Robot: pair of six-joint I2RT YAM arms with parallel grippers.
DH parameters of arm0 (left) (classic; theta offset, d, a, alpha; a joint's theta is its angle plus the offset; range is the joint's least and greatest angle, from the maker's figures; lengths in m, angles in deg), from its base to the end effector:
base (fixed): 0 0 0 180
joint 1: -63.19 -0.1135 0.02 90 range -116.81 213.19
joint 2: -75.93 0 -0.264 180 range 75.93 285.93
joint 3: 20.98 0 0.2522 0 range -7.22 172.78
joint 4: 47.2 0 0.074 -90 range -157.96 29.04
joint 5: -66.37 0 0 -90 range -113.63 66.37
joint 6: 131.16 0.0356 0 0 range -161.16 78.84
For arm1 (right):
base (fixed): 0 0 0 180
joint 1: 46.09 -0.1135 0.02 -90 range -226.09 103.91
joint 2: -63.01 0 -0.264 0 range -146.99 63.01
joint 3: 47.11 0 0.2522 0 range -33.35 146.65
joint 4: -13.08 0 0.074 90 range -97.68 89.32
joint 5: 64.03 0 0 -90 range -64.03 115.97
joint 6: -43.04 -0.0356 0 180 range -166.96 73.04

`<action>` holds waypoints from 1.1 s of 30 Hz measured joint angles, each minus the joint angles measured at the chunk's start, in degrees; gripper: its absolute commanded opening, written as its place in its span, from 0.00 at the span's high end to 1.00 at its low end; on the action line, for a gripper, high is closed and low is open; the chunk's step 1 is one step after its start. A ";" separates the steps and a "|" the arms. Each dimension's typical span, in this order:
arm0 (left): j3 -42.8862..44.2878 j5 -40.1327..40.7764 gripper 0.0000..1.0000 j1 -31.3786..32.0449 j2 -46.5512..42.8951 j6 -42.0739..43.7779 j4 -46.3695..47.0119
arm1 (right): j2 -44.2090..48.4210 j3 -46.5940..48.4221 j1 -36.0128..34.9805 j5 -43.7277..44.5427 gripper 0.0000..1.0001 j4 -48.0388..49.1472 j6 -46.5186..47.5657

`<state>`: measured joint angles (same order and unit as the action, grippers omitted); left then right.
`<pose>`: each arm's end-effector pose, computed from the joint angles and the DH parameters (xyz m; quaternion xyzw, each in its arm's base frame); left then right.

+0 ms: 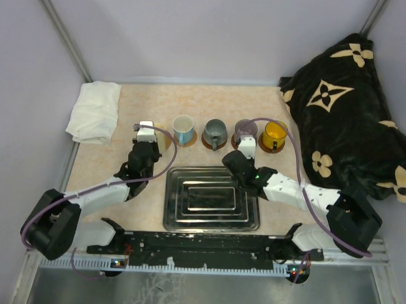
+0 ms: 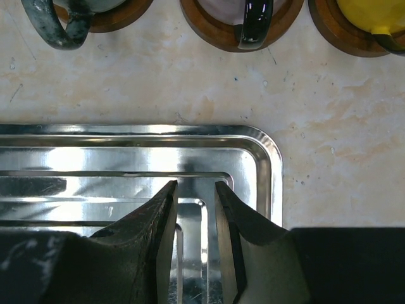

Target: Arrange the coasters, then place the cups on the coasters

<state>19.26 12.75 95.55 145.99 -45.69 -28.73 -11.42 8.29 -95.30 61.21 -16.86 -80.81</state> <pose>0.2220 -0.1157 0.2161 -0.0153 0.7609 0.0386 0.6475 0.1823 0.1798 0.2078 -0.0142 0.8988 0.0092 0.4380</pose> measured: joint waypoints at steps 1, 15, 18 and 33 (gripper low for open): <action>0.00 -0.22 1.00 -0.11 0.74 0.33 1.20 | -0.17 0.00 0.00 0.00 0.69 0.20 0.22; 2.12 -1.75 1.00 -2.21 11.82 3.37 13.88 | -4.79 0.15 0.00 -1.81 0.70 0.72 1.18; 3.04 -2.05 1.00 -2.62 13.11 3.78 15.19 | -5.79 0.94 0.00 -2.23 0.70 0.76 1.36; 3.87 -3.26 1.00 -4.76 16.37 4.13 18.84 | -7.80 3.21 0.00 -3.45 0.71 1.05 1.27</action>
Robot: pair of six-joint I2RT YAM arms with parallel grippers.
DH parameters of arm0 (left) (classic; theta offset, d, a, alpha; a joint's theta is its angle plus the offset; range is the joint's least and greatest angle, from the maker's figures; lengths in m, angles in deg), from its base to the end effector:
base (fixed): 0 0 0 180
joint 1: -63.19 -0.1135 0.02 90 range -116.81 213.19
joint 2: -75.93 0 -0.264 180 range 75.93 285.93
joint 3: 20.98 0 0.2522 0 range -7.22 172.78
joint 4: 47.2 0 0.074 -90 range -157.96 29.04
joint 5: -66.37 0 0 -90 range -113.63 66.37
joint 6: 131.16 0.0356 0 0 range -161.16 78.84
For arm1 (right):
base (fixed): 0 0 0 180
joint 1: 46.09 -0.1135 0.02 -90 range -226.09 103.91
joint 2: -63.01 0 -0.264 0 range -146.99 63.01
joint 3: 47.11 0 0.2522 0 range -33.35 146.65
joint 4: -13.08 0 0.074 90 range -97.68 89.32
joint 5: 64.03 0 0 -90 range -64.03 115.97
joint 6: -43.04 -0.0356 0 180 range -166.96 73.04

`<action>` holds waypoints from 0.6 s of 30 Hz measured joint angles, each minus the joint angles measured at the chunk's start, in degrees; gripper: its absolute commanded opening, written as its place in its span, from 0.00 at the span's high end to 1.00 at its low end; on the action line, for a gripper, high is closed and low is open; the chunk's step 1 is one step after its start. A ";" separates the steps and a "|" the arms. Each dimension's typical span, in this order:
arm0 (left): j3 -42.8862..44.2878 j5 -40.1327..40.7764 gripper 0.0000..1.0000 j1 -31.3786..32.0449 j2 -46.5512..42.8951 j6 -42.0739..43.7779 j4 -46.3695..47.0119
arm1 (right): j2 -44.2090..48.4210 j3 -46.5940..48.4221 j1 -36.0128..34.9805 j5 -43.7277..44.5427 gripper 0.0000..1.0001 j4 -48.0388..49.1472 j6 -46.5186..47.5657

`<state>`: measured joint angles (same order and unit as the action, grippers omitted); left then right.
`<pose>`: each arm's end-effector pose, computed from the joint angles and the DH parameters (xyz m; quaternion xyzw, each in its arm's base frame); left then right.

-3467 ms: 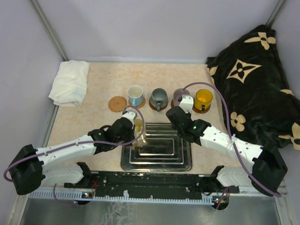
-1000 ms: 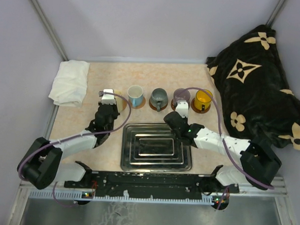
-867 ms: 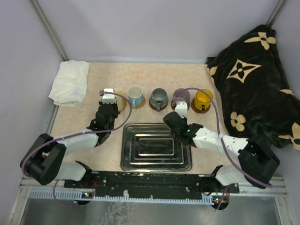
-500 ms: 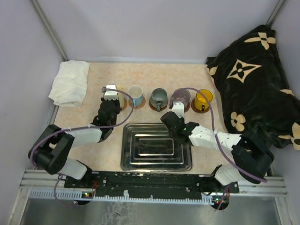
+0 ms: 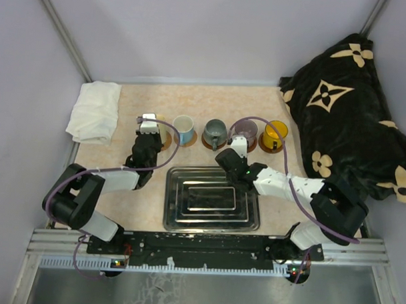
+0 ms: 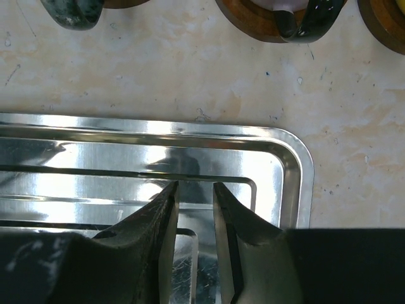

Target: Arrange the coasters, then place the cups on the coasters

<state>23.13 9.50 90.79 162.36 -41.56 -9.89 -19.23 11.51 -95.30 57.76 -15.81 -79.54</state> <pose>0.2691 -0.1187 0.1981 -0.0210 0.7322 0.0473 0.6791 0.1964 0.1989 0.1913 -0.0446 0.9139 0.0063 0.4034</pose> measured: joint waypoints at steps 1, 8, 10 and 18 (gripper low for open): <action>0.00 -0.04 1.00 0.00 0.07 -0.04 0.13 | 0.00 0.20 0.00 -0.04 0.71 -0.26 0.00; 0.00 -0.39 1.00 -0.02 1.40 -0.70 1.53 | 0.00 0.26 0.00 -0.15 0.71 -0.76 -0.02; 0.07 -0.57 1.00 -0.04 2.01 -0.85 1.81 | 0.00 0.26 0.00 -0.20 0.71 -0.76 -0.02; 1.53 -0.81 1.00 -0.11 4.04 -0.83 2.32 | 0.00 0.26 0.00 -0.48 0.71 -0.76 -0.07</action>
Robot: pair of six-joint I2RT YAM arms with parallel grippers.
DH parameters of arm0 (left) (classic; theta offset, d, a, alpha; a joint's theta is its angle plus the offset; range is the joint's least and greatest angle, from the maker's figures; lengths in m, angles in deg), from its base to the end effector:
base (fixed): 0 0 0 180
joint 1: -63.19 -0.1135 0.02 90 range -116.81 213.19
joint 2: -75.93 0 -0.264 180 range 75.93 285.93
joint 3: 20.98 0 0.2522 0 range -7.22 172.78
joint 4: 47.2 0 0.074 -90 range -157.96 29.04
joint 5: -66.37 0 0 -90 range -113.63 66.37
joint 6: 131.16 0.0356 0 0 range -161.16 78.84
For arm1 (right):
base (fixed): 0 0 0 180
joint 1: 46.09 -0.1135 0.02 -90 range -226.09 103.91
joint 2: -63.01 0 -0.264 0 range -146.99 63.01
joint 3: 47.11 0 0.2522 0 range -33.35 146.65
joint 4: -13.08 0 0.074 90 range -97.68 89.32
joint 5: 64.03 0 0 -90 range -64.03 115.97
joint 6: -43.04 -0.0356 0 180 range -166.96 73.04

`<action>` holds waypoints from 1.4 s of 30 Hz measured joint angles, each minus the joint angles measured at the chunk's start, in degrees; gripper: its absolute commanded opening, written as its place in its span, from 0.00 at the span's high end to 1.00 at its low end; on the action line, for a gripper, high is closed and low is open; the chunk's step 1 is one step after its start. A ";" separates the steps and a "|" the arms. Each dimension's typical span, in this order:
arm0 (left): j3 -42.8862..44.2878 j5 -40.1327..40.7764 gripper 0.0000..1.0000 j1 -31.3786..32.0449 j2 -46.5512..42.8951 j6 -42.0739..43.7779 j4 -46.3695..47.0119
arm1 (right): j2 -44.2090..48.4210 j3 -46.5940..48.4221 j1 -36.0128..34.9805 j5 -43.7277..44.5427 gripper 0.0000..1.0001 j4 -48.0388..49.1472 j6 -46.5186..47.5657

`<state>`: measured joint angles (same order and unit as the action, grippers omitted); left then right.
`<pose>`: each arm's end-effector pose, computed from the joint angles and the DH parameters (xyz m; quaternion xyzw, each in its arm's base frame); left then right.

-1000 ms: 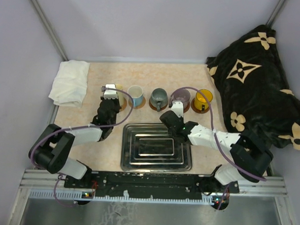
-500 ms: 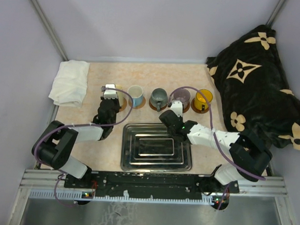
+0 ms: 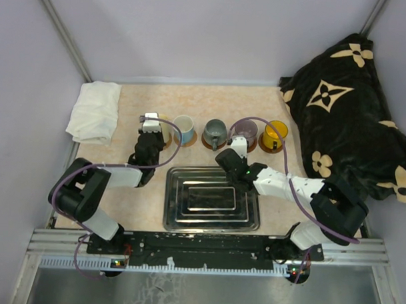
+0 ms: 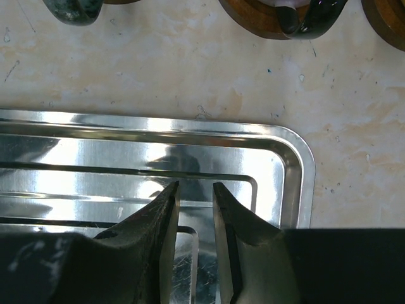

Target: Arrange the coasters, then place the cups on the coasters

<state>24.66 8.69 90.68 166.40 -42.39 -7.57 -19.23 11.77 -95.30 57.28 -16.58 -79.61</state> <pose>0.2791 -0.1238 0.1903 -0.0216 0.7334 0.0385 0.6784 0.1961 0.1989 0.1917 -0.0468 0.9160 0.0067 0.3984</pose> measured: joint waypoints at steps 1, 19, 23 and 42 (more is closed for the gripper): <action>0.07 0.00 1.00 0.00 0.09 0.02 0.24 | 0.00 0.00 0.00 -0.02 0.72 0.02 -0.04; 0.02 0.76 1.00 0.00 1.62 -0.22 2.32 | -0.44 0.00 0.00 -1.62 0.72 0.04 -0.48; -0.79 1.22 0.99 0.00 1.66 -0.94 3.23 | -0.70 0.00 0.00 -1.84 0.72 0.04 -0.61; -1.99 1.55 0.75 0.00 -2.78 -8.90 -5.68 | -0.70 0.00 0.00 -2.14 0.72 0.09 -1.51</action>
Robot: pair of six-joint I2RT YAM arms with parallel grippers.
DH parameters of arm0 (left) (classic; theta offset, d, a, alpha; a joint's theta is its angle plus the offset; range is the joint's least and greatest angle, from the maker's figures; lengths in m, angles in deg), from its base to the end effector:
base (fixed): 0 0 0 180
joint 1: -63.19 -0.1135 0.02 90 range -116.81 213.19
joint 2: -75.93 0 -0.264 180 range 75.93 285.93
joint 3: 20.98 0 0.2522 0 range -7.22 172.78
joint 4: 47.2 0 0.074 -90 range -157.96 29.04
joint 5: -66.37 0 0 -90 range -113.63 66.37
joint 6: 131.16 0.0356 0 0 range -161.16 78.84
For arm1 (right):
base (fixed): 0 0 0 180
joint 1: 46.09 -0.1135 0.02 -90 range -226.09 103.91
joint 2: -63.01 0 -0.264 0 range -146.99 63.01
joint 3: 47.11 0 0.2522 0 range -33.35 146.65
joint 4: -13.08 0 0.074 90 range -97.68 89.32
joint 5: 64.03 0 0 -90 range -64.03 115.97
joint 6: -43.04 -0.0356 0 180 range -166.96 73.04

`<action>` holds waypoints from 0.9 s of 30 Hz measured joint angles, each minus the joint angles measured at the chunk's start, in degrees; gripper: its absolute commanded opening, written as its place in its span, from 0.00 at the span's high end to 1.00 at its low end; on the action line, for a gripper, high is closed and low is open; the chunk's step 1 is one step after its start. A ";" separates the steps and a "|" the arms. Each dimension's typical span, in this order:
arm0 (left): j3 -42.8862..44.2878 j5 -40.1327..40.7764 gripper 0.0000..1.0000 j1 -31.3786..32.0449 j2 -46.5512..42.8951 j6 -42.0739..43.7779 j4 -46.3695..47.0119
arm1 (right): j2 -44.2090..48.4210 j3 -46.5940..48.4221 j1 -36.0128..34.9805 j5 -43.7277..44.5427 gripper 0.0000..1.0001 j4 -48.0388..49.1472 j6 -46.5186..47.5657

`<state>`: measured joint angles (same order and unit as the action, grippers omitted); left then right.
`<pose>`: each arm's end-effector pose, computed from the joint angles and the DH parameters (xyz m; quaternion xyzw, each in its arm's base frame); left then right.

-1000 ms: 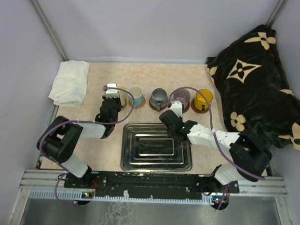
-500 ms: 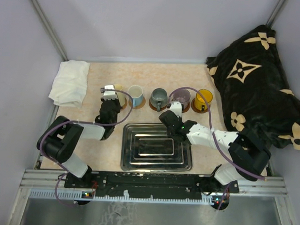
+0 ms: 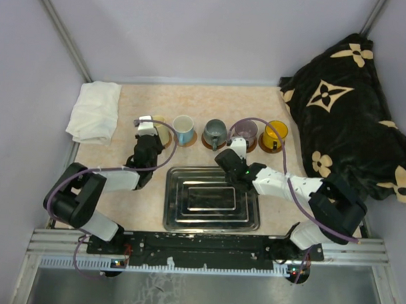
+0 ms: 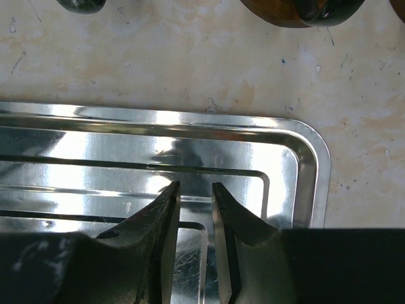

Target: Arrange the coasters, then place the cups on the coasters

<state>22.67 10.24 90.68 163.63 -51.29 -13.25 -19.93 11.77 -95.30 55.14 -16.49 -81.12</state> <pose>0.2687 -0.1175 0.1838 -0.0742 0.7532 0.0133 0.6535 0.1962 0.2008 0.1881 -0.0425 0.9218 0.0222 0.3847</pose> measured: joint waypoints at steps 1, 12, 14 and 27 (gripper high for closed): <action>0.00 -0.07 0.75 0.00 -0.22 -0.28 -0.55 | 0.00 0.00 0.00 0.02 0.72 0.00 0.00; -0.04 -1.25 0.69 0.02 -0.92 -3.28 -8.96 | 0.74 -0.13 0.00 0.00 0.72 0.02 -0.20; -0.04 -1.33 0.69 0.07 -1.05 -3.50 -10.12 | 1.16 -0.13 0.00 0.00 0.73 0.02 -0.26; 0.37 -1.36 0.54 0.13 -1.90 -3.48 -11.19 | 2.08 -1.25 0.00 -0.59 0.73 0.37 -0.50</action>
<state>23.04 8.89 90.81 161.73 -54.76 -24.44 -17.85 10.52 -95.30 54.54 -16.12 -81.62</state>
